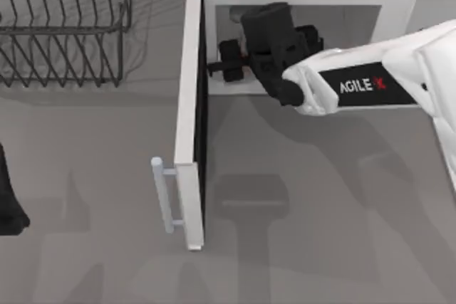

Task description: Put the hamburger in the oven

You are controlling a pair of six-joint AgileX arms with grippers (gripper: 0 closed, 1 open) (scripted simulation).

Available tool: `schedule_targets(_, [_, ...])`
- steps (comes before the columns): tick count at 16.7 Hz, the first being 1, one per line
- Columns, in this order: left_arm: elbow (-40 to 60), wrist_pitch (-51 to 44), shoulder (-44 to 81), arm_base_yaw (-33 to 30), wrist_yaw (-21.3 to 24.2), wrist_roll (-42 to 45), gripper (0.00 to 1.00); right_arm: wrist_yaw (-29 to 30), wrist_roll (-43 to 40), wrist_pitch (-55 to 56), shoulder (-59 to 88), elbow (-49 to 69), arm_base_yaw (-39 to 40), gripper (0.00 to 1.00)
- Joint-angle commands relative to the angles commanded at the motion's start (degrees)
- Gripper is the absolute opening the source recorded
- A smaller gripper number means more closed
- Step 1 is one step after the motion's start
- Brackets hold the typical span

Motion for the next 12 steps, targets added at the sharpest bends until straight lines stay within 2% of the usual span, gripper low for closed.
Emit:
schedule_targets(6, [0.0,0.0,0.0,0.0,0.0,0.0,1.00,2.7,0.3,2.9,-3.9,-1.7,3.0,1.00])
schedule_targets(12, [0.0,0.0,0.0,0.0,0.0,0.0,1.00,7.1,1.0,4.9,-10.3,-13.4,8.5,1.00])
